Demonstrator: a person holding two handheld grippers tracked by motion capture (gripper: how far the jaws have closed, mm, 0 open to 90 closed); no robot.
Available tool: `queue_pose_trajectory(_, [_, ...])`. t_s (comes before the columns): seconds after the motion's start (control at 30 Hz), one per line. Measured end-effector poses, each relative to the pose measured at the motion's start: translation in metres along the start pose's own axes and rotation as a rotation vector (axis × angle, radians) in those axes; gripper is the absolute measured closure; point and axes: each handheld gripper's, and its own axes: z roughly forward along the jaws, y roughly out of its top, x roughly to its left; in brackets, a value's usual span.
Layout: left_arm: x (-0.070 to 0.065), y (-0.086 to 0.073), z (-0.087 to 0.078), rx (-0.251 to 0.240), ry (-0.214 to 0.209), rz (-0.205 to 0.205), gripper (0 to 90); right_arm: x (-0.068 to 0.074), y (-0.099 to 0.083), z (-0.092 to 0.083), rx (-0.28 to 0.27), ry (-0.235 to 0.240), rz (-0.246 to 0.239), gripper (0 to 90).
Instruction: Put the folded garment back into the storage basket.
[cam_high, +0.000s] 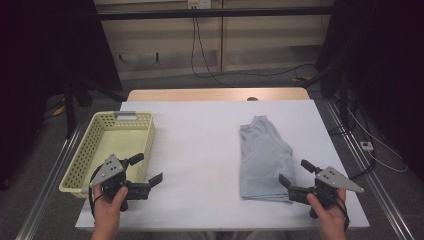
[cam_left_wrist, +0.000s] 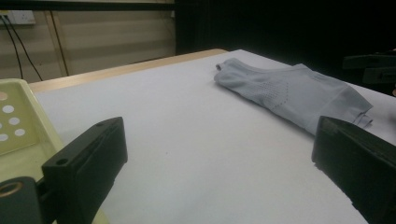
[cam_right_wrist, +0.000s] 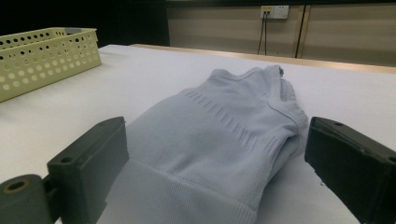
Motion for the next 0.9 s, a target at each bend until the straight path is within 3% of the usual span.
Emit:
queue_pose_trajectory(0.4, [-0.014,0.000,0.020,0.007,-0.058,-0.008,3.4,-0.004,0.000,0.001,-0.006,-0.010,0.007,6.9])
queue_pose_trajectory(0.6, [-0.021,0.003,0.028,0.007,-0.069,0.006,3.1,-0.004,0.000,0.003,-0.006,-0.009,0.008,7.0])
queue_pose_trajectory(0.9, [-0.025,0.007,0.050,0.009,-0.088,-0.012,2.9,-0.007,-0.002,0.003,-0.006,-0.022,0.010,7.0])
